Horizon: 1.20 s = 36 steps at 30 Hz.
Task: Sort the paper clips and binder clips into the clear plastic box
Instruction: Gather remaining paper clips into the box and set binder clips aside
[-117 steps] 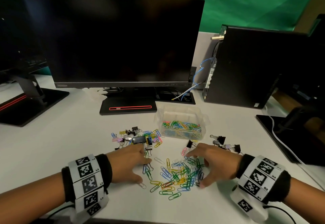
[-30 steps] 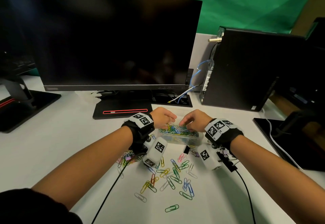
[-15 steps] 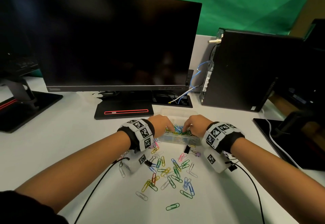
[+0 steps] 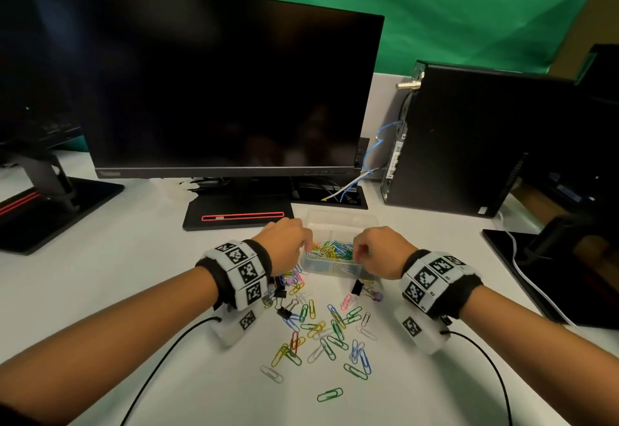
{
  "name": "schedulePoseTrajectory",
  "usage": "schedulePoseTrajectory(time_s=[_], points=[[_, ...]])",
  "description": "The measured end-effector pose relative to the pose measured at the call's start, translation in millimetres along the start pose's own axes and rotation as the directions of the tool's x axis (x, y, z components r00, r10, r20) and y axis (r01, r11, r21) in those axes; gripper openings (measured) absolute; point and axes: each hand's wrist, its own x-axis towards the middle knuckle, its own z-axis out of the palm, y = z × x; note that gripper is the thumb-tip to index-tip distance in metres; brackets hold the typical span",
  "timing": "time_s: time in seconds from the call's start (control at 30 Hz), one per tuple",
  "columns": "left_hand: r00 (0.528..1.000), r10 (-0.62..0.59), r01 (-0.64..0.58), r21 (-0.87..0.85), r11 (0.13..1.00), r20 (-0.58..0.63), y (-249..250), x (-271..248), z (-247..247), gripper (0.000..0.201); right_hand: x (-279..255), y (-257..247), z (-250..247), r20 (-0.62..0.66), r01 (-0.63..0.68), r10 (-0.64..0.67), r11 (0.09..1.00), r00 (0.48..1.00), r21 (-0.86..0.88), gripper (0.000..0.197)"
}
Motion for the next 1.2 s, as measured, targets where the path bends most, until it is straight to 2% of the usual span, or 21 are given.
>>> schedulePoseTrajectory(time_s=[0.1, 0.3, 0.4, 0.57, 0.67, 0.8, 0.97, 1.2], points=[[1.0, 0.01, -0.009, -0.071, 0.997, 0.009, -6, -20, -1, 0.027, -14, 0, 5, 0.021, 0.051, -0.053, 0.996, 0.998, 0.067, 0.023], [0.964, 0.149, -0.14, -0.055, 0.989, 0.22, -6, -59, 9, 0.023, -38, -9, 25, 0.157, 0.17, -0.193, 0.974, 0.968, 0.153, 0.027], [0.949, 0.19, -0.183, -0.05, 0.982, 0.253, -9, -69, 10, 0.027, -48, -15, 35, 0.199, 0.193, -0.233, 0.961, 0.952, 0.199, 0.032], [0.937, 0.182, -0.177, -0.044, 0.983, 0.299, -12, -78, 9, 0.039, -54, -26, 42, 0.22, 0.25, -0.298, 0.943, 0.929, 0.218, 0.031], [0.942, 0.182, -0.183, -0.022, 0.983, 0.284, -10, -82, 12, 0.041, -47, -32, 39, 0.215, 0.246, -0.302, 0.936, 0.929, 0.249, 0.03], [0.955, 0.188, -0.199, 0.023, 0.98, 0.229, -10, -87, 15, 0.039, -33, -41, 39, 0.163, 0.259, -0.284, 0.953, 0.945, 0.159, 0.036], [0.964, 0.151, -0.168, 0.061, 0.984, 0.219, -14, -94, 15, 0.034, -26, -56, 47, 0.213, 0.307, -0.327, 0.944, 0.921, 0.121, 0.048], [0.974, 0.148, -0.157, 0.039, 0.987, 0.173, -32, -104, 18, 0.033, -37, -56, 45, 0.178, 0.373, -0.398, 0.914, 0.9, 0.161, 0.041]])
